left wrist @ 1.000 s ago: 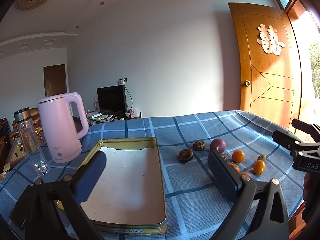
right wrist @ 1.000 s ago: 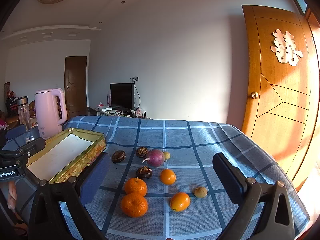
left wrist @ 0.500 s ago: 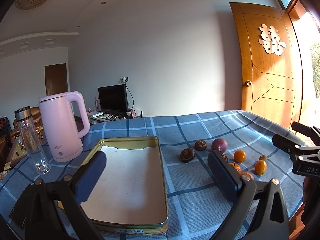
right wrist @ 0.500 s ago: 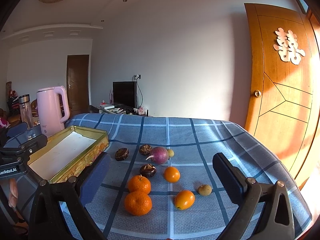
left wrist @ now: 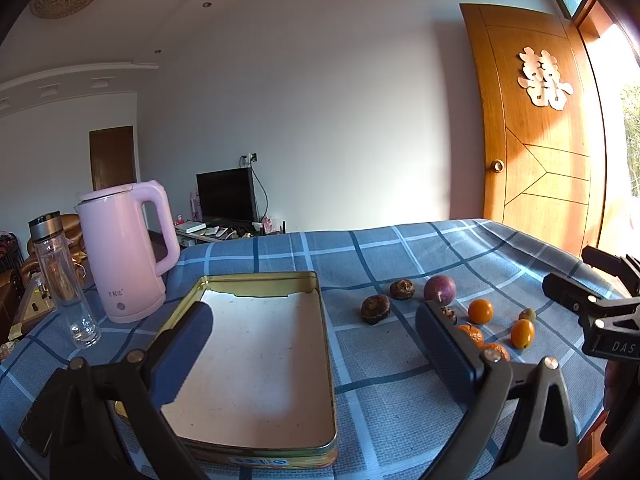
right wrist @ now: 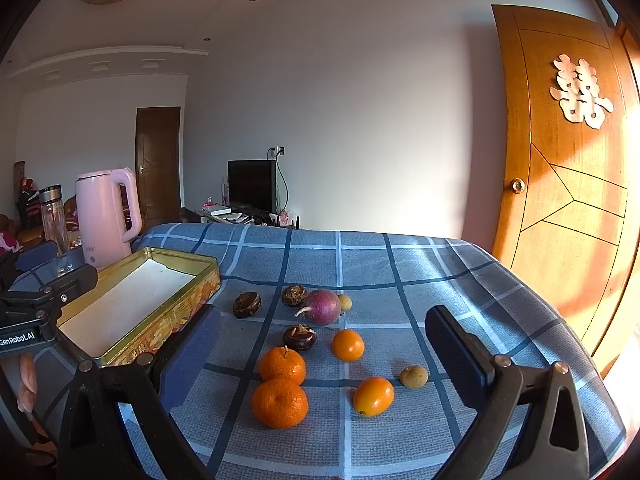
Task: Organize fruits
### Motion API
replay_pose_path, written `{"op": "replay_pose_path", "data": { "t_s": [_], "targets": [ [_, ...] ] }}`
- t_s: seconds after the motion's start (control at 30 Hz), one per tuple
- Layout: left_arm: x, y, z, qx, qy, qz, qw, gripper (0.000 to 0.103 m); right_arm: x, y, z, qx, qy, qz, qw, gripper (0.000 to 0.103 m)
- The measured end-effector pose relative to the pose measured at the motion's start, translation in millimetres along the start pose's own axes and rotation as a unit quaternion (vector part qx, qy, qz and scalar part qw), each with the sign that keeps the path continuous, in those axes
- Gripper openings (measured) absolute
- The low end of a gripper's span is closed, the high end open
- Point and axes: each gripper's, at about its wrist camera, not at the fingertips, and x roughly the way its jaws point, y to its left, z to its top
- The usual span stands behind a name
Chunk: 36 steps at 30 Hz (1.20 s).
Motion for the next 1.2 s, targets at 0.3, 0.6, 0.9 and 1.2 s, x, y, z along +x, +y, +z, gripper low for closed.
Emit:
{"op": "replay_pose_path", "data": {
  "t_s": [0.3, 0.6, 0.9, 1.2],
  "targets": [
    [0, 0, 0, 0.001, 0.001, 0.0, 1.0, 0.103, 2, 0, -2, 0.0, 0.003, 0.002, 1.0, 0.102],
    [4, -2, -4, 0.003, 0.008, 0.002, 1.0, 0.103, 4, -2, -5, 0.003, 0.007, 0.003, 1.0, 0.102],
    [16, -14, -9, 0.013, 0.024, -0.002, 0.9996, 0.103, 10, -11, -12, 0.014, 0.016, 0.0, 1.0, 0.102],
    [36, -47, -15, 0.023, 0.052, -0.036, 0.9978, 0.103, 21, -40, -31, 0.035, 0.04, -0.028, 0.998, 0.102]
  ]
}}
